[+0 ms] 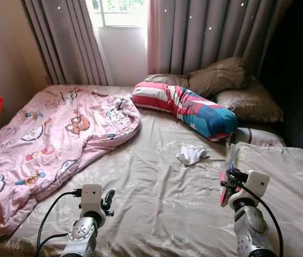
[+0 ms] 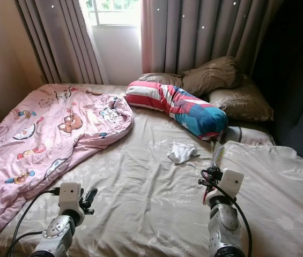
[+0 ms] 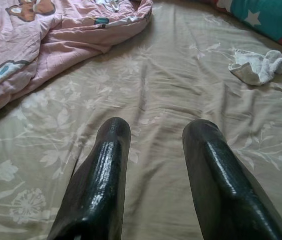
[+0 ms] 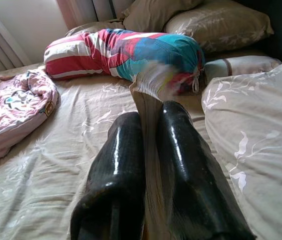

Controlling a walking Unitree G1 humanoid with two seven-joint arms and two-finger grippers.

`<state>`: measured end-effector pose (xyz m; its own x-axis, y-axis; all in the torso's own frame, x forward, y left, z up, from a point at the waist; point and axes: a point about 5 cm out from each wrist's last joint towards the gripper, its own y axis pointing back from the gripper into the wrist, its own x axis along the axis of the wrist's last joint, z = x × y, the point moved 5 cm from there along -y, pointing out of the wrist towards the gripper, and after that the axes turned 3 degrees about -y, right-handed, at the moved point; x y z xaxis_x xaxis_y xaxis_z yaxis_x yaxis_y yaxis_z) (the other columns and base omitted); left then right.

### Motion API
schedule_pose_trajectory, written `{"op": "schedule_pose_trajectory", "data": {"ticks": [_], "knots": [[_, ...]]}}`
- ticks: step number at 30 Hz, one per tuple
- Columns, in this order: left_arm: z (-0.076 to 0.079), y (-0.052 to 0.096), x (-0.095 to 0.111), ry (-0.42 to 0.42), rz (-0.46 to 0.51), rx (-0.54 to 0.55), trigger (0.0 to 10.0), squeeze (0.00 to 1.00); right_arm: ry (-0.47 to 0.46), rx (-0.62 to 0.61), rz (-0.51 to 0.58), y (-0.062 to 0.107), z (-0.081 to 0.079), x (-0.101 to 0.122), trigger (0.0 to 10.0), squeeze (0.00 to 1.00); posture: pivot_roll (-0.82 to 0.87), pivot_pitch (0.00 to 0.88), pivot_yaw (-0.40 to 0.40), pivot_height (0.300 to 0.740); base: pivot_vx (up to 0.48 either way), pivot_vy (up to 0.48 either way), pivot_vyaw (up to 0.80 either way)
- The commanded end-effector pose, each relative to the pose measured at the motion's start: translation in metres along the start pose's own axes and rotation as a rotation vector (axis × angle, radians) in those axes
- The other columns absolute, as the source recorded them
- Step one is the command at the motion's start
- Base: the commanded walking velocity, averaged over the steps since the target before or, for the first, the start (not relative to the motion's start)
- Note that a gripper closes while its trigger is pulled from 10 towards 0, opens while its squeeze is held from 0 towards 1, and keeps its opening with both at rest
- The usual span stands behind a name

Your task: Clean up the room

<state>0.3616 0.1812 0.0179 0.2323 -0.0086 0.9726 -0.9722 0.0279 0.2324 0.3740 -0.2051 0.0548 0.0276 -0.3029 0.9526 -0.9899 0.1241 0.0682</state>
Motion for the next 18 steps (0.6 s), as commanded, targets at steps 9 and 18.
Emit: {"op": "schedule_pose_trajectory", "data": {"ticks": [9, 18], "knots": [[0.0000, 0.0009, -0.0043, 0.010, -0.020, -0.001, 10.0, 0.00, 0.008, 0.041, 0.047, -0.0045, -0.0096, 0.0120, 10.0, 0.00, -0.09, 0.012, 0.023, 0.740, 0.000, 0.000, -0.32], [0.0004, 0.0003, -0.0031, 0.013, -0.016, 0.002, 10.0, 0.00, 0.014, 0.047, 0.047, -0.0047, -0.0099, 0.0122, 10.0, 0.00, -0.09, 0.017, 0.019, 0.740, 0.000, 0.000, 0.00]]}}
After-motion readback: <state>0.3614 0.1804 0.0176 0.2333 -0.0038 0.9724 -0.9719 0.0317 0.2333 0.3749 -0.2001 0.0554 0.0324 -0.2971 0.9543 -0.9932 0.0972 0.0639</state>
